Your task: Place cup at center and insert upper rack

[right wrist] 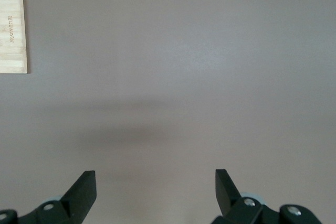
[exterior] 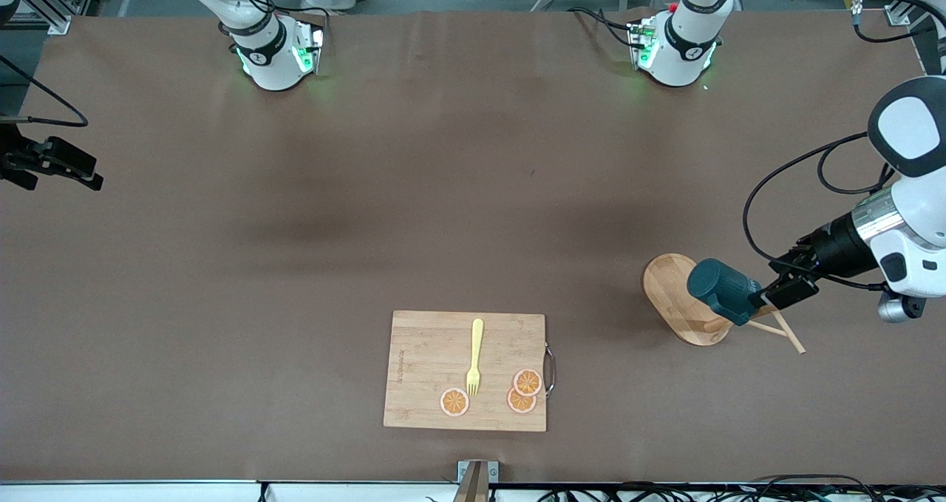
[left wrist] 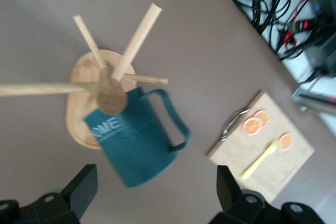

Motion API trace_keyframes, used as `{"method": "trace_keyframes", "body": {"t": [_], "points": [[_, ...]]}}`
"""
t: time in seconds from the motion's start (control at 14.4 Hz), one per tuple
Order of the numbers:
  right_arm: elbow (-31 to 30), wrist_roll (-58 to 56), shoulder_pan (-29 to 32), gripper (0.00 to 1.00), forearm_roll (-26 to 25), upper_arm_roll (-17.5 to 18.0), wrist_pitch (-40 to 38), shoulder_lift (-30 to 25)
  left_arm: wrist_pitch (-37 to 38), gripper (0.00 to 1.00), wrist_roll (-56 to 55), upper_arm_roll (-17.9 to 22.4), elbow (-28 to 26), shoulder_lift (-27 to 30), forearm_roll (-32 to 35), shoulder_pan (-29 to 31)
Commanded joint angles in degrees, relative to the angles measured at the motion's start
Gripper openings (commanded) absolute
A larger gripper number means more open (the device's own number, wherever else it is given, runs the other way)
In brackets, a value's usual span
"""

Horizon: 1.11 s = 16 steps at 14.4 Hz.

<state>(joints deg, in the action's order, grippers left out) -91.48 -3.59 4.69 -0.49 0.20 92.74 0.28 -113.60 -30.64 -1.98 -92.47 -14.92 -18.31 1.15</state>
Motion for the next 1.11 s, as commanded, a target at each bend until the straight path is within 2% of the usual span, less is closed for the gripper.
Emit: {"method": "trace_keyframes", "body": {"t": [0.0, 0.35, 0.63, 1.04], "points": [[-1.43, 0.6, -0.12, 1.0, -0.92, 0.07, 0.51, -1.51, 4.51, 1.0, 6.37, -0.48, -0.6, 3.49, 6.78, 1.22], [-1.43, 0.6, -0.12, 1.0, -0.83, 0.07, 0.42, -1.51, 8.48, 1.0, 19.19, -0.57, -3.49, 10.69, 11.36, 1.31], [-1.43, 0.6, -0.12, 1.0, -0.91, 0.07, 0.42, -1.51, 12.43, 1.0, 26.85, -0.57, -5.0, 15.62, 11.46, 2.45], [-1.43, 0.6, -0.12, 1.0, -0.91, -0.02, 0.6, -1.43, 12.79, 1.0, 30.56, -0.57, -5.44, 18.35, 11.46, 3.86]]}}
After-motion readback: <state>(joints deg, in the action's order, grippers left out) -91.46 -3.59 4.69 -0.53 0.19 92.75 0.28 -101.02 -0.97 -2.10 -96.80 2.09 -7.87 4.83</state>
